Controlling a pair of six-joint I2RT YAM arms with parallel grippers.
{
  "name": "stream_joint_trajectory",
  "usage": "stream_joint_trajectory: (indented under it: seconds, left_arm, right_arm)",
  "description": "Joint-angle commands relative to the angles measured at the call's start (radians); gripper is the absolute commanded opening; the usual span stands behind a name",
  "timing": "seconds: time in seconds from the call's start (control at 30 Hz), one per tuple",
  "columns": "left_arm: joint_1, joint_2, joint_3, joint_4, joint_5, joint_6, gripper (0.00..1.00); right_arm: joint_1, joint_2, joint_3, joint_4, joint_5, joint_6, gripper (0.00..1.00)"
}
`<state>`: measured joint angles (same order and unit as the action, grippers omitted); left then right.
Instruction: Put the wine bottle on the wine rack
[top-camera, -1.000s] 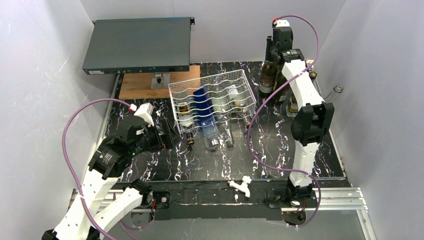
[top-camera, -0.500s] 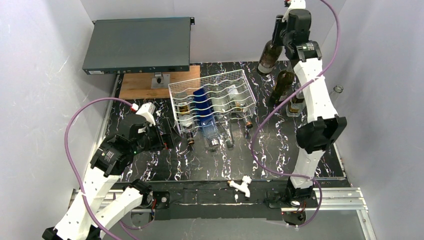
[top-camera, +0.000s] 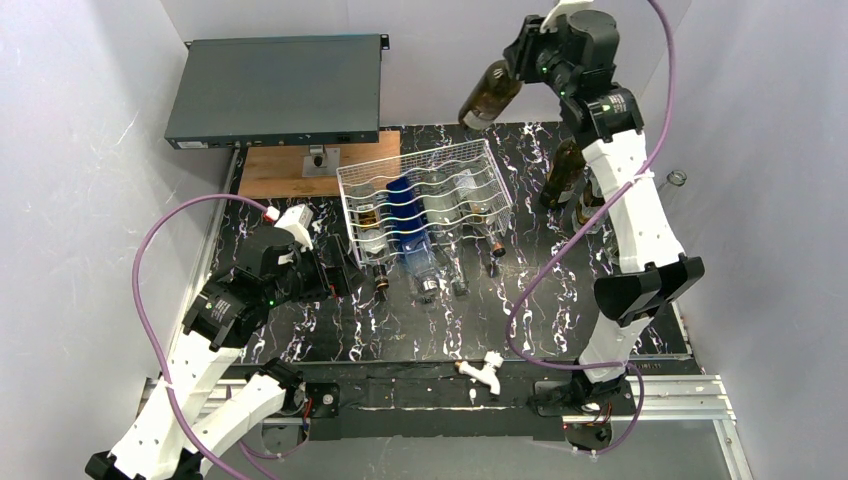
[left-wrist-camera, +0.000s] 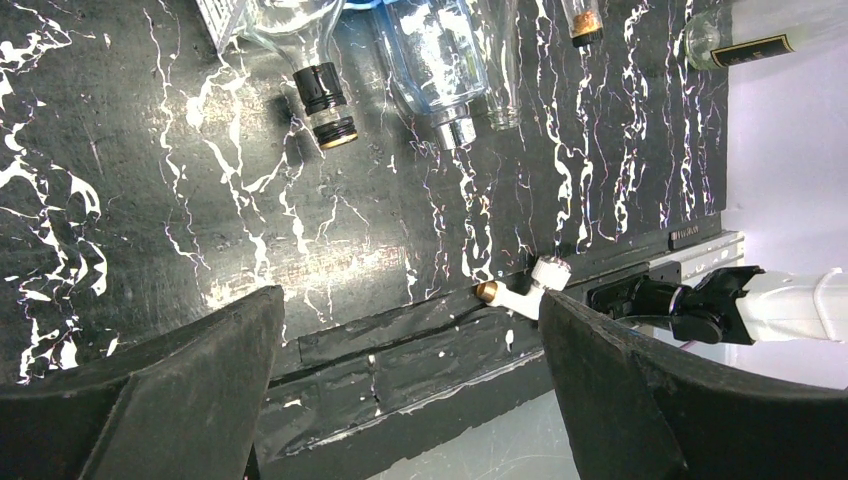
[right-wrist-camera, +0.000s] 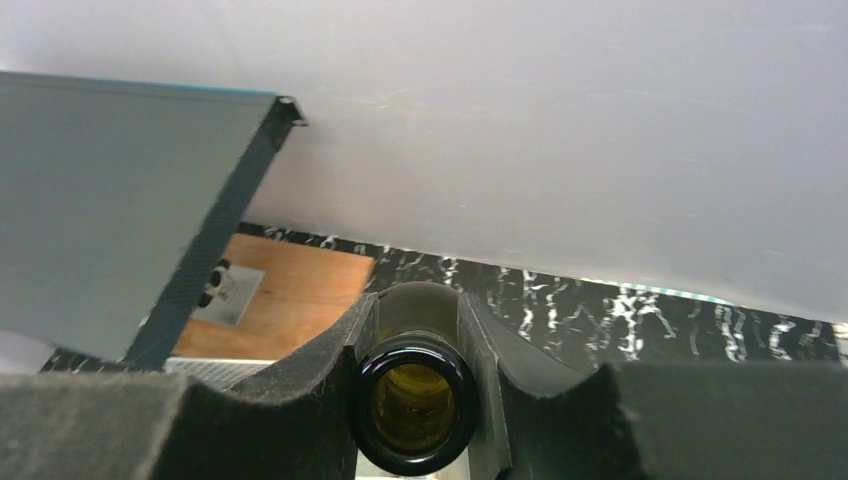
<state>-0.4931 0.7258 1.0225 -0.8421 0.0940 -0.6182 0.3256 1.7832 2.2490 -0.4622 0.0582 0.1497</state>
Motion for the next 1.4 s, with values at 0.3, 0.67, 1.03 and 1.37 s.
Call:
stream_joint_trajectory:
  seconds: [0.3, 0.67, 1.03, 1.37]
  left_arm:
    - [-0.003, 0.000, 0.021, -0.001, 0.011, 0.005, 0.98]
    - [-0.004, 0.011, 0.016, 0.006, 0.013, 0.011, 0.98]
    - [-0.002, 0.016, 0.021, 0.006, 0.010, 0.018, 0.98]
    - [-0.002, 0.012, 0.016, 0.007, 0.009, 0.020, 0.98]
  right_arm:
    - [0.122, -0.030, -0.057, 0.179, 0.077, -0.070, 0.01]
    - [0.145, -0.049, -0.177, 0.206, 0.137, -0.104, 0.01]
    - [0.150, -0.056, -0.230, 0.252, 0.158, -0.129, 0.01]
    - [0.165, -0.136, -0.399, 0.341, 0.175, -0.146, 0.01]
